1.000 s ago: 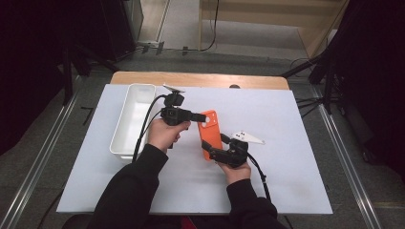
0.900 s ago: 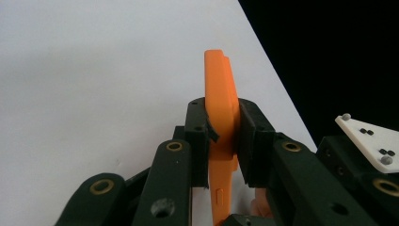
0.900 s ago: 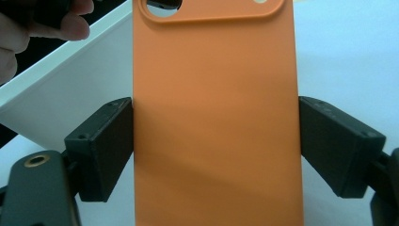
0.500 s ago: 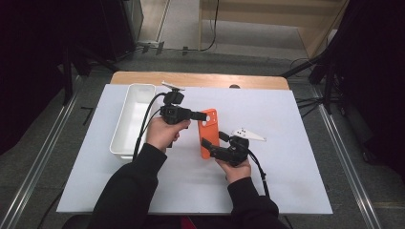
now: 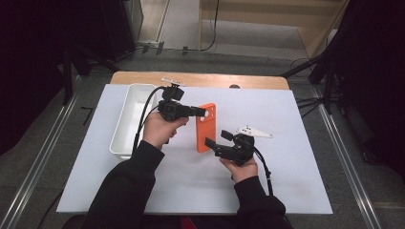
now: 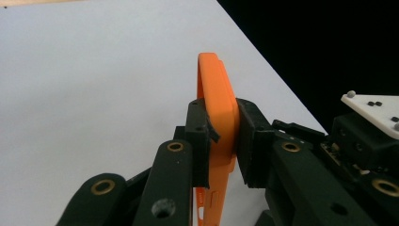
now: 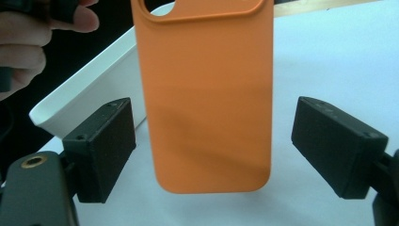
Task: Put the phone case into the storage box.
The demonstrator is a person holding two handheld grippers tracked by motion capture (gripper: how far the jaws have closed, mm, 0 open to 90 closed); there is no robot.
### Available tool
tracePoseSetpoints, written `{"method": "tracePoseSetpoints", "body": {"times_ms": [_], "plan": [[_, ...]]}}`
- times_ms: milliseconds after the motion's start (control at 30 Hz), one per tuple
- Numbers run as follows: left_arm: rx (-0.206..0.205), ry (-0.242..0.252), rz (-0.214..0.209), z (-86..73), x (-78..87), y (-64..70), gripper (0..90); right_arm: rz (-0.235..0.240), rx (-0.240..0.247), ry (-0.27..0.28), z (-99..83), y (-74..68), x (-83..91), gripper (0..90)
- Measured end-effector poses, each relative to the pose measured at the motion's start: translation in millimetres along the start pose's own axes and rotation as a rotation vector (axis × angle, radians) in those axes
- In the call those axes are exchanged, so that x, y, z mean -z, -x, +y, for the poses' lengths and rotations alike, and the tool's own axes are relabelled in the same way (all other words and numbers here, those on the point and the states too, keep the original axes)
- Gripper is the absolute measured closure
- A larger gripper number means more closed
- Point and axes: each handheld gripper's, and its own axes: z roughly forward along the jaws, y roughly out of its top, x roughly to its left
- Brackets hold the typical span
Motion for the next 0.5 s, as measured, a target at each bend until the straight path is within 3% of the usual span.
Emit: {"method": "tracePoseSetpoints", "body": {"times_ms": [233, 400, 500], "plan": [[-0.079, 0.001, 0.014, -1.8, 6.4, 1.2, 77.2, 0.016, 0.029, -0.054, 5.0, -5.9, 6.3, 13.1], [-0.118, 0.017, 0.006, -4.3, 15.5, 6.6, 77.2, 0.002, 0.103, -0.114, 5.8, -8.5, 7.3, 13.2], [-0.143, 0.017, 0.010, -5.9, 20.0, 8.9, 77.2, 0.019, 0.116, -0.145, 5.0, -8.9, 6.1, 13.2]]}}
